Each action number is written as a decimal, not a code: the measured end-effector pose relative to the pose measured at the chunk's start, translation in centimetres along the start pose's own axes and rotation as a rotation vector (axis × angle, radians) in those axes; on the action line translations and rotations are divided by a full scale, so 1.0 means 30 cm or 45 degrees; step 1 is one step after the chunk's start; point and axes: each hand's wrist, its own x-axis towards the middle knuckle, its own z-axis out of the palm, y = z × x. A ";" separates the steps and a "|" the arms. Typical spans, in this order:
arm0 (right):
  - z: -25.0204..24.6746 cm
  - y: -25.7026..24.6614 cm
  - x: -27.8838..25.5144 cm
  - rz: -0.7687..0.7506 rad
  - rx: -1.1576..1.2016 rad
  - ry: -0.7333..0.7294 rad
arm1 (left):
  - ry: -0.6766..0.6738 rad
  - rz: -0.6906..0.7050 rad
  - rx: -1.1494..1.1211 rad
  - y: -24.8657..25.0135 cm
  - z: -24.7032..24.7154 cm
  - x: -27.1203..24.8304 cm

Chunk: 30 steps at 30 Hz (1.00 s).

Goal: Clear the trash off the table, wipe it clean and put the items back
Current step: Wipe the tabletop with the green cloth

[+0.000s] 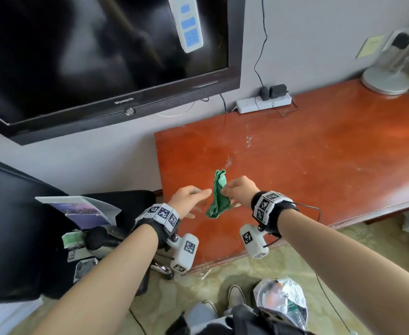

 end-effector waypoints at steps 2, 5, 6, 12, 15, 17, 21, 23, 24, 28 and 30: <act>0.023 -0.016 0.005 -0.033 -0.089 -0.041 | -0.046 0.005 -0.053 0.032 0.042 0.004; 0.043 -0.022 0.020 -0.042 -0.164 -0.020 | -0.019 -0.016 -0.087 0.020 0.059 0.028; 0.043 -0.020 0.022 -0.038 -0.148 -0.015 | -0.027 -0.018 -0.116 0.007 0.054 0.034; 0.015 -0.025 0.027 0.032 -0.013 0.057 | 0.147 -0.063 -0.077 -0.064 -0.064 0.067; -0.013 -0.047 0.043 0.054 0.121 0.062 | 0.262 -0.103 0.162 -0.131 -0.148 0.085; -0.024 -0.064 0.042 0.063 0.199 0.053 | 0.297 -0.122 0.415 -0.160 -0.179 0.079; 0.002 -0.117 0.035 0.036 0.253 0.013 | 0.323 0.193 0.288 -0.106 -0.166 0.054; 0.038 -0.141 0.033 0.025 0.251 0.001 | 0.265 0.440 0.219 -0.037 -0.130 0.034; 0.055 -0.150 0.031 0.015 0.258 0.007 | 0.248 0.535 0.238 -0.002 -0.111 0.023; 0.085 -0.163 0.022 0.001 0.303 0.050 | 0.266 0.667 0.384 0.061 -0.075 0.006; 0.082 -0.164 0.009 0.015 0.381 0.015 | 0.279 0.689 0.486 0.047 -0.074 0.009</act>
